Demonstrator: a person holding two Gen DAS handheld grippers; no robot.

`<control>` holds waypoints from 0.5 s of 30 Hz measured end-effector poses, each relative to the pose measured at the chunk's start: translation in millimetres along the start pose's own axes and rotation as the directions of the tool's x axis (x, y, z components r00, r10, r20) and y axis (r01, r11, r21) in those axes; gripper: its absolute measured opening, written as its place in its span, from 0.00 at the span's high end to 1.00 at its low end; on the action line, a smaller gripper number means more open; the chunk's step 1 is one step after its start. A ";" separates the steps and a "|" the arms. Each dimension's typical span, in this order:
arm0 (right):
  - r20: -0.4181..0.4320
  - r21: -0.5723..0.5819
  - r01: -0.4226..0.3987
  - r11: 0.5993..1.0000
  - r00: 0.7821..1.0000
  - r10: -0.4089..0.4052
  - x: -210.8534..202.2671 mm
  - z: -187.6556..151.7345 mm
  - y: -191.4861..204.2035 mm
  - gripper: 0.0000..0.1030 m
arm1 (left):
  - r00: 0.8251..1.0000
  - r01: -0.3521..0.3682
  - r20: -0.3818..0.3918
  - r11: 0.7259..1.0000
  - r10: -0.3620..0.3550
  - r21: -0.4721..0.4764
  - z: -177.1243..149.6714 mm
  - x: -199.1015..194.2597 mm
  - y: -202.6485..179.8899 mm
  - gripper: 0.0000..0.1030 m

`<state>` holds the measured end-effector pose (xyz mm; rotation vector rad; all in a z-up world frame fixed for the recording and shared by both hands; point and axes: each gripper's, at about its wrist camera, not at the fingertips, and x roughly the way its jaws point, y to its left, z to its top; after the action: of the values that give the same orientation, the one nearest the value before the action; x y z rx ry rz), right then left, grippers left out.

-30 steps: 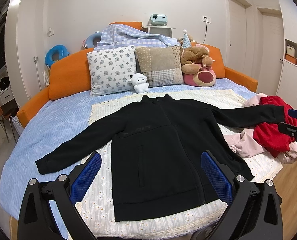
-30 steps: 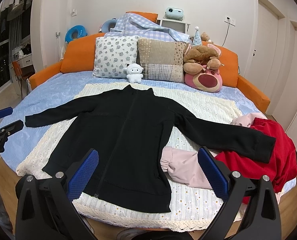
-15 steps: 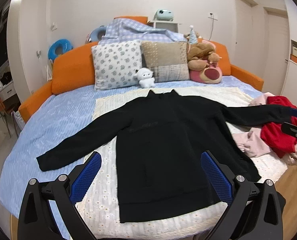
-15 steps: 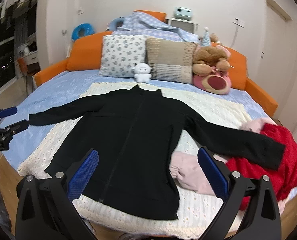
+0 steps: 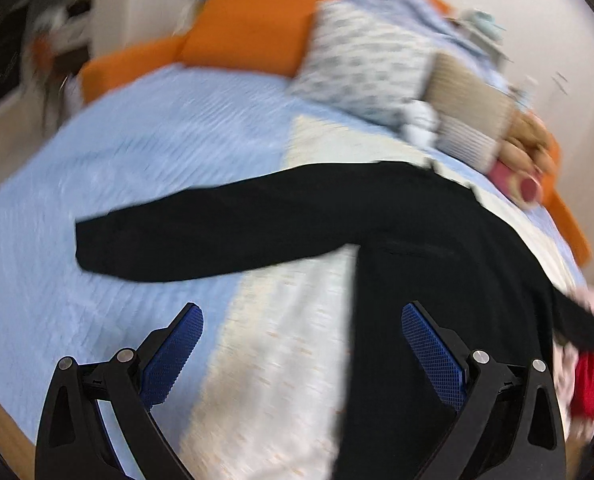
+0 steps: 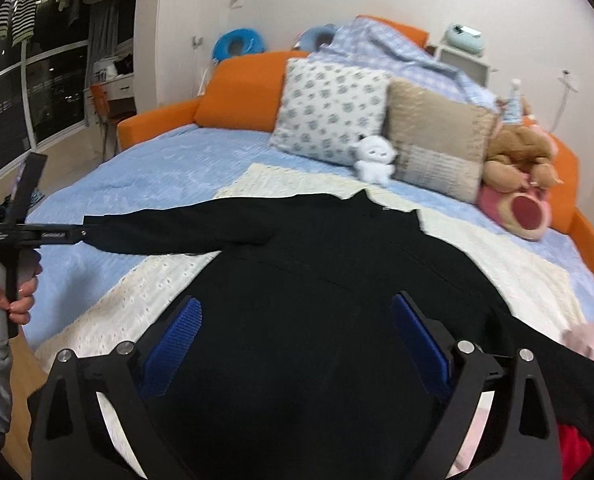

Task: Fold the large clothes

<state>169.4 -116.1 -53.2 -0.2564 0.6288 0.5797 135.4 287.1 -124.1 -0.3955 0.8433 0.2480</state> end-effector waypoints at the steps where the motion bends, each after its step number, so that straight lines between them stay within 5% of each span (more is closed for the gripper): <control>1: -0.006 -0.001 -0.009 1.000 1.000 0.009 12.7 5.2 2.8 0.09 | 1.000 -0.016 -0.012 0.999 0.016 -0.037 5.0 11.5 17.8 0.02; 13: -0.094 0.060 -0.146 0.987 0.984 0.151 172.1 51.2 49.9 0.12 | 0.986 -0.108 -0.163 0.904 0.043 -0.413 26.8 129.5 213.8 0.02; 15: -0.106 0.087 -0.178 0.980 0.977 0.187 186.6 47.9 53.9 0.12 | 0.990 -0.070 -0.144 0.882 0.003 -0.466 22.2 137.8 234.3 0.02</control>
<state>283.8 26.9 -133.8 -0.1601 0.7886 0.7191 153.3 515.3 -272.4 -0.8626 0.9267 0.4691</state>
